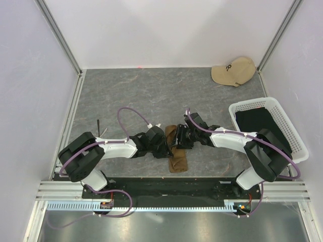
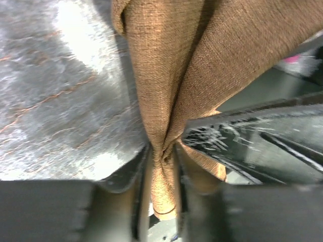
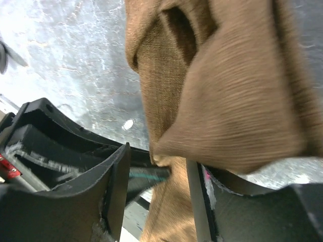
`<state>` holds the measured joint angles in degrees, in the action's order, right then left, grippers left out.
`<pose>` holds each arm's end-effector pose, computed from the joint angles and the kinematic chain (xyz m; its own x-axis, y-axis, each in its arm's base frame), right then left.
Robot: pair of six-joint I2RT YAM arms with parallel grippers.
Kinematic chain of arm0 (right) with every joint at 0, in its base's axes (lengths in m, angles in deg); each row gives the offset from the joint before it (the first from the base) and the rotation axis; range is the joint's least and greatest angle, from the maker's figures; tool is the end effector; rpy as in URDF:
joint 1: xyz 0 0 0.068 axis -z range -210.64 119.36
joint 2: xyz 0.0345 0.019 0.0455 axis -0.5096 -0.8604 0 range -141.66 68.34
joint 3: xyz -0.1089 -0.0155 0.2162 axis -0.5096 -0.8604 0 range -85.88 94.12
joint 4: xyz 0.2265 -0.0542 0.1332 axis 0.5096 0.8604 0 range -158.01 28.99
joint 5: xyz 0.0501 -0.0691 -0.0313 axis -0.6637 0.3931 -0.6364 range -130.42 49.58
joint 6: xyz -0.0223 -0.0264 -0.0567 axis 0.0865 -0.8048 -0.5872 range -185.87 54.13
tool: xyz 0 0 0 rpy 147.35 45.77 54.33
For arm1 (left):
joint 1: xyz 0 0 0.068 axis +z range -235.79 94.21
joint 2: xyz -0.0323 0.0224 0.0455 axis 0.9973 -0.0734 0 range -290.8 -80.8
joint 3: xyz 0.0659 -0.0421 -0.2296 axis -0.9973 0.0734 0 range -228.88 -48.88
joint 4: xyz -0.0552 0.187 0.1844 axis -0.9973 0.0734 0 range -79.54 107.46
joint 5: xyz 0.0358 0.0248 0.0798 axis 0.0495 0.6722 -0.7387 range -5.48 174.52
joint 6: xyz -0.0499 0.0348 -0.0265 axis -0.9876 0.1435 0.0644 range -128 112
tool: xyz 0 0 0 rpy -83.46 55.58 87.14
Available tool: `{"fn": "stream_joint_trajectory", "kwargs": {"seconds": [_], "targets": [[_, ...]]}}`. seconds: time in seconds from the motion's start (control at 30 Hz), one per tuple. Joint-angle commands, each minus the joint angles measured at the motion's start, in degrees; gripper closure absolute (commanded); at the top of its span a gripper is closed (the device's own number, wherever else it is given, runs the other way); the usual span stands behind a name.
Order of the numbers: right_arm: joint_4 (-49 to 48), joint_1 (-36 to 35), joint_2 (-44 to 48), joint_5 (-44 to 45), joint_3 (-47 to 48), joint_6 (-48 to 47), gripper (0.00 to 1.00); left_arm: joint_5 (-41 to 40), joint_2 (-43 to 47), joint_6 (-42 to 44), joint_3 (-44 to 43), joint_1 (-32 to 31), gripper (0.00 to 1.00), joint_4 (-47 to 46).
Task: Fold the napkin into a case and place the utensils inside
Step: Fold the 2/3-rectangle-folded napkin at the center of the board, then pick up the top corner of the smaller rectangle folded napkin from the center of the board.
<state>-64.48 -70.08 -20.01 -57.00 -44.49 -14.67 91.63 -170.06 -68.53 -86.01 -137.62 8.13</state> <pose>0.2287 0.2076 0.1065 -0.9572 0.1798 -0.2269 -0.0050 0.7735 0.6337 0.1806 -0.2405 0.0874 -0.9544 -0.1838 -0.2352 -0.0029 0.7936 -0.6084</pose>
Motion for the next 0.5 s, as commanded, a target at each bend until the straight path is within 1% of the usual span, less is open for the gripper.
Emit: {"fn": "stream_joint_trajectory", "kwargs": {"seconds": [0.0,0.1,0.2,0.33,0.47], "targets": [[7.6,0.8,1.3,3.4,5.1,-5.8,0.43,-1.9,-0.5,0.0,1.3,0.0,0.78,-0.9],[10.1,2.4,2.7,4.7,5.7,-7.4,0.38,-1.9,-0.6,0.2,1.5,0.0,0.8,-0.8],[11.0,4.6,3.3,4.7,5.9,-9.2,0.35,-1.6,-0.5,0.3,1.4,-0.1,0.81,-0.9],[12.1,6.7,2.1,4.1,7.2,-12.6,0.35,-1.2,-0.6,0.6,1.0,-0.1,0.82,-0.9],[11.7,7.9,1.1,3.3,7.8,-13.9,0.34,-1.3,-0.4,1.0,1.0,0.0,0.82,-0.9]]}}
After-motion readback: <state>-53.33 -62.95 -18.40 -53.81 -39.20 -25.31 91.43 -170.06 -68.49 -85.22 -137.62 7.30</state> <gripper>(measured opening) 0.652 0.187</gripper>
